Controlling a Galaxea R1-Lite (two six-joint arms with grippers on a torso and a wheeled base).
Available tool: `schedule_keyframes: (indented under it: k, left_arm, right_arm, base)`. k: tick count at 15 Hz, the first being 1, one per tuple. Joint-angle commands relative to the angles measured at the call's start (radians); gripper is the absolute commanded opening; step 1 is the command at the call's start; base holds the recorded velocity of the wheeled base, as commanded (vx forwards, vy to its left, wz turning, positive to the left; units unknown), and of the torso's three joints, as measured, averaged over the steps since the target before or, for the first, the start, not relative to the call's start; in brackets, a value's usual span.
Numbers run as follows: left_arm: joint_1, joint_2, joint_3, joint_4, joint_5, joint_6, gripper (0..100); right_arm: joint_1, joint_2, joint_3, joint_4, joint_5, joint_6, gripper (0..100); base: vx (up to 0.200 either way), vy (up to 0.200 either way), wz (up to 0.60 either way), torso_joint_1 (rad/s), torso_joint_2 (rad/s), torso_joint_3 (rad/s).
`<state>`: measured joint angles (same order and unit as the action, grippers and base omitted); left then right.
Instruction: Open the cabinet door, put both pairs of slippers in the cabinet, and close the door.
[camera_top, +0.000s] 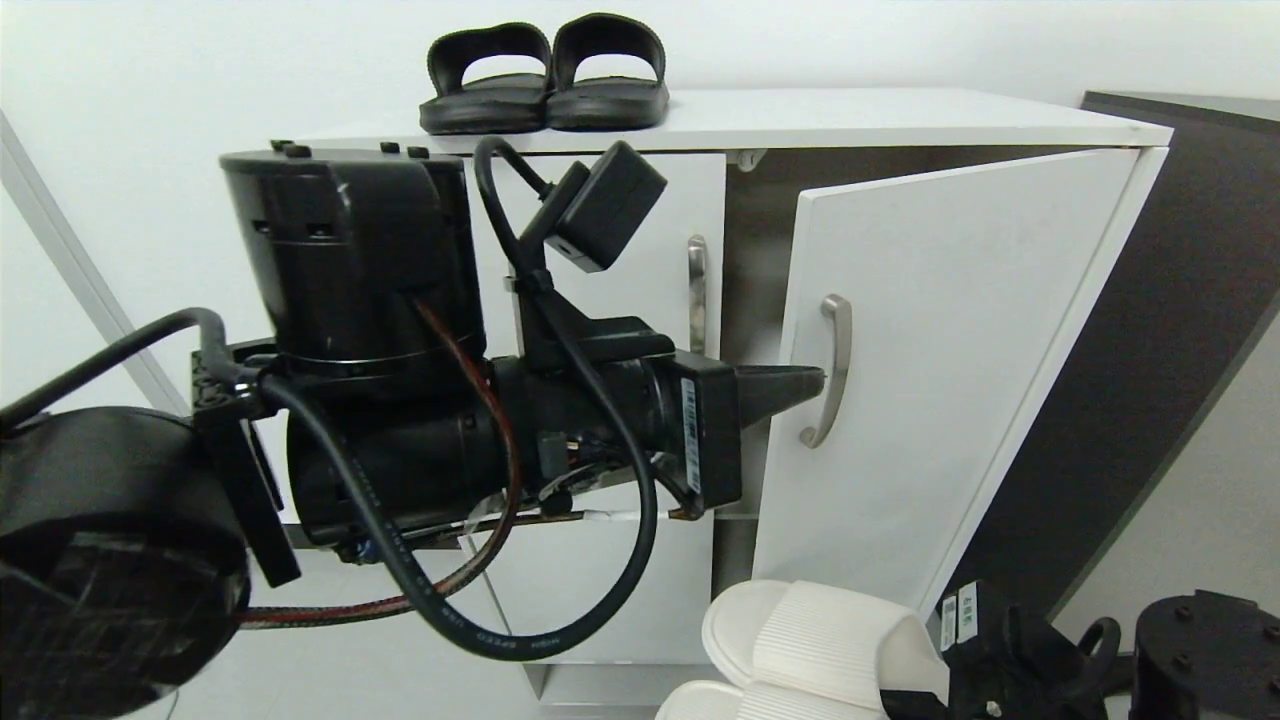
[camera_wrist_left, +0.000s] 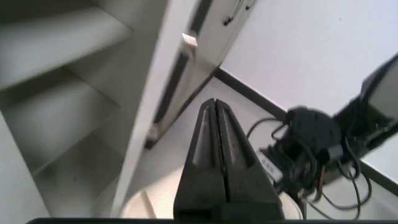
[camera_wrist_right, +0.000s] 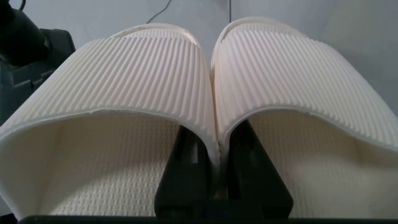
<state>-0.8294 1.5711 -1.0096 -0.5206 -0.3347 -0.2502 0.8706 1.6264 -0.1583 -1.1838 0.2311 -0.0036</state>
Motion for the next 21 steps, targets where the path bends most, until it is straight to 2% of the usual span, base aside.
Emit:
schedule_keyframes:
  k: [1,4,7,8,10,12,15,17,21]
  left_arm:
    - [0.007,-0.037,0.037,-0.015,0.000,-0.001,0]
    - [0.067,-0.009,0.078,-0.110,-0.003,-0.017,0]
    - [0.107,0.038,0.071,-0.157,-0.009,-0.023,0]
    - [0.118,0.063,0.062,-0.174,-0.010,-0.037,0]
    - [0.124,0.118,0.020,-0.208,-0.009,-0.047,0]
    - [0.128,0.185,-0.055,-0.206,0.000,-0.047,0]
    - [0.131,0.253,-0.118,-0.211,-0.001,-0.049,0]
    - [0.131,0.262,-0.127,-0.211,-0.001,-0.050,0]
    - [0.130,0.270,-0.126,-0.216,0.025,-0.061,0]
  right_arm:
    - [0.011,-0.002,0.006,-0.005,0.001,-0.001,0]
    - [0.028,-0.003,0.022,-0.008,-0.001,-0.004,0]
    - [0.056,-0.010,0.039,-0.005,-0.004,-0.004,0]
    - [0.071,-0.011,0.046,-0.008,-0.004,-0.004,0]
    - [0.096,-0.014,0.060,-0.005,-0.006,-0.004,0]
    - [0.102,-0.011,0.063,-0.003,-0.006,-0.004,0]
    - [0.103,-0.006,0.069,-0.003,-0.004,-0.004,0]
    - [0.110,-0.005,0.072,-0.003,-0.004,-0.004,0]
    - [0.160,-0.005,0.111,-0.002,-0.003,-0.003,0]
  base:
    - [0.000,0.000,0.00,0.000,0.00,0.000]
    - [0.000,0.000,0.00,0.000,0.00,0.000]
    - [0.000,0.000,0.00,0.000,0.00,0.000]
    - [0.000,0.000,0.00,0.000,0.00,0.000]
    - [0.000,0.000,0.00,0.000,0.00,0.000]
    - [0.000,0.000,0.00,0.000,0.00,0.000]
    - [0.000,0.000,0.00,0.000,0.00,0.000]
    - [0.000,0.000,0.00,0.000,0.00,0.000]
    - [-0.200,0.000,0.00,0.006,0.00,-0.005]
